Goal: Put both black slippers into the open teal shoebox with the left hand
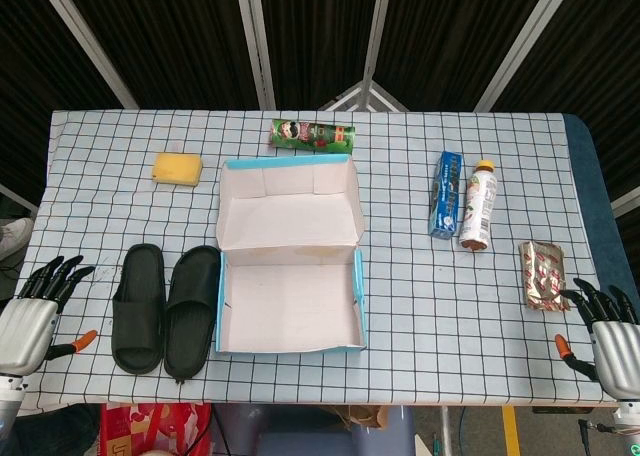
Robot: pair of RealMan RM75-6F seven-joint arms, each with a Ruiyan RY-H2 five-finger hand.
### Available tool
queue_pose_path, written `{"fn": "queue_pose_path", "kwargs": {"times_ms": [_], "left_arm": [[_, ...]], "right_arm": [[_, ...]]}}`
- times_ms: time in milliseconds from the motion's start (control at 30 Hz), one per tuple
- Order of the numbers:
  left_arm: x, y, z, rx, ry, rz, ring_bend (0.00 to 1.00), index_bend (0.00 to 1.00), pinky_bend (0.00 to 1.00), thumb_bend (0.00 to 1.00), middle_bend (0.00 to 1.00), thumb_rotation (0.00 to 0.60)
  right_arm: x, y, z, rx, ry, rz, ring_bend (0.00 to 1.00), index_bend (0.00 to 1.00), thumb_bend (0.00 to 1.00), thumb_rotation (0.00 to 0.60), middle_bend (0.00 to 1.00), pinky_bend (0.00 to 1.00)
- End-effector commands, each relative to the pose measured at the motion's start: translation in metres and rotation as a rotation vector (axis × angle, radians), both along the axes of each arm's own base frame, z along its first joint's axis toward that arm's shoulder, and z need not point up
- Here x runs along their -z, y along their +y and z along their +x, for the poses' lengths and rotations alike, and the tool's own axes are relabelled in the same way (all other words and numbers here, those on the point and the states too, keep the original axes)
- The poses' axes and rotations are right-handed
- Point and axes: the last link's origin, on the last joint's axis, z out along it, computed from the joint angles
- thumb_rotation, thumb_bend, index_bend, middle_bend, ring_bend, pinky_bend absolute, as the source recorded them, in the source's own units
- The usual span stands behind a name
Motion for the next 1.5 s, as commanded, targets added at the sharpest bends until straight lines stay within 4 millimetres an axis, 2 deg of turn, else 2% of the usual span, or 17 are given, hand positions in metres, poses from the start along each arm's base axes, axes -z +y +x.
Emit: {"fn": "queue_pose_path", "kwargs": {"times_ms": [33, 533, 733, 867, 1167, 1500], "left_arm": [[0.001, 0.0, 0.0, -0.001, 0.001, -0.002, 0.02, 0.16, 0.1, 0.26, 0.06, 0.6], [0.003, 0.0, 0.002, 0.006, 0.002, -0.013, 0.02, 0.16, 0.1, 0.26, 0.06, 0.6], [0.004, -0.005, -0.002, -0.063, 0.012, -0.034, 0.02, 0.07, 0.1, 0.21, 0.04, 0.6], [0.007, -0.01, -0.002, -0.073, 0.029, -0.036, 0.02, 0.06, 0.1, 0.17, 0.05, 0.6], [0.027, -0.024, 0.0, -0.034, 0.073, -0.077, 0.02, 0.05, 0.1, 0.16, 0.07, 0.6], [0.072, -0.03, -0.001, 0.049, 0.203, -0.094, 0.02, 0.08, 0.1, 0.16, 0.13, 0.6]], "right_arm": [[0.0, 0.0, -0.001, 0.005, 0.001, 0.002, 0.2, 0.24, 0.36, 0.6, 0.16, 0.09], [-0.002, 0.004, 0.0, 0.0, -0.001, -0.011, 0.2, 0.24, 0.36, 0.6, 0.16, 0.09], [-0.002, 0.004, -0.002, 0.01, -0.006, -0.007, 0.2, 0.24, 0.36, 0.6, 0.16, 0.09], [-0.003, 0.005, -0.002, 0.012, -0.011, -0.009, 0.2, 0.24, 0.36, 0.6, 0.16, 0.09], [-0.004, 0.007, 0.0, 0.003, -0.022, -0.005, 0.2, 0.24, 0.36, 0.6, 0.16, 0.09], [-0.003, 0.005, -0.002, 0.01, -0.023, 0.012, 0.2, 0.24, 0.36, 0.6, 0.16, 0.09]]}}
